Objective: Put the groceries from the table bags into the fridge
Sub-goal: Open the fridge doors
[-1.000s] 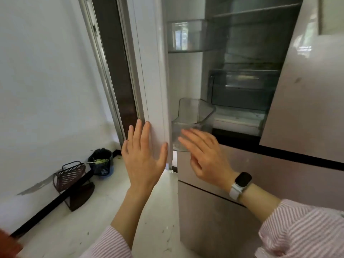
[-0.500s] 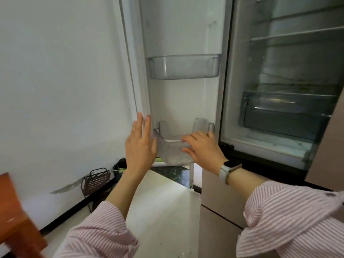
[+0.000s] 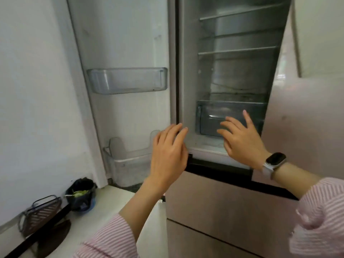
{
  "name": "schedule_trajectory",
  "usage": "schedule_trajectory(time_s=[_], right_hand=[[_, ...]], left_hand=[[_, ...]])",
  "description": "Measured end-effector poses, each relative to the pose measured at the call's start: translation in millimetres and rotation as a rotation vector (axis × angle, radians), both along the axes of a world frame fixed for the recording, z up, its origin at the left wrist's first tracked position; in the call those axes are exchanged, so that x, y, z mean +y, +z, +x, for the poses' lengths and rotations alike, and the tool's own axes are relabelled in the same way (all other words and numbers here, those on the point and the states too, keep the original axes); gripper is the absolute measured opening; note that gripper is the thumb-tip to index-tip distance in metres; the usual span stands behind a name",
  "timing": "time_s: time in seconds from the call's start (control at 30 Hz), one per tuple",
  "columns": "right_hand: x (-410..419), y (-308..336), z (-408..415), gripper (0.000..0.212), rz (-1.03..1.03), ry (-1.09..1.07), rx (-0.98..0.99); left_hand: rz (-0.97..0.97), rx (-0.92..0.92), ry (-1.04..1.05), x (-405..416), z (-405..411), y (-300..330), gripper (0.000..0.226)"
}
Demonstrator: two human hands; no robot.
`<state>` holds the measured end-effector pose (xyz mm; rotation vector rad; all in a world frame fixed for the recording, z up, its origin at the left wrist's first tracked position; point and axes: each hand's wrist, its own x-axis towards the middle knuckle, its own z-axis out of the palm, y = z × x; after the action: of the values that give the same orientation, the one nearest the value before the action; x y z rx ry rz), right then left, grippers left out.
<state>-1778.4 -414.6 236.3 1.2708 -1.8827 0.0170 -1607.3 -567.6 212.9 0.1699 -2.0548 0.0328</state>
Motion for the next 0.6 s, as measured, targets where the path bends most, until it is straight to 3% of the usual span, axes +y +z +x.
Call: schedule_trajectory(time_s=[0.07,0.13,0.2,0.3,0.47,0.6], right_hand=[[36,16,-29,0.037,0.153,-0.238,0.087],[62,26,-44,0.027,0.227,-0.381,0.177],[64,30,-40,0.024,0.296,-0.453,0.199],[64,31,-33,0.034,0.396,-0.511,0.241],[83,28,-16,0.036,0.328,-0.409,0.349],[121,13,9,0.030,0.066,-0.156,0.308]], left_hand=[[0.030,-0.047,-0.076,16,-32,4,0.038],[0.079,-0.083,-0.143,31,-61,8,0.042],[0.113,-0.125,-0.175,38,-78,7,0.044],[0.186,-0.139,-0.276,50,-95,4,0.047],[0.262,-0.052,-0.430,57,-96,-10,0.042],[0.281,-0.075,-0.579,80,-95,-3,0.054]])
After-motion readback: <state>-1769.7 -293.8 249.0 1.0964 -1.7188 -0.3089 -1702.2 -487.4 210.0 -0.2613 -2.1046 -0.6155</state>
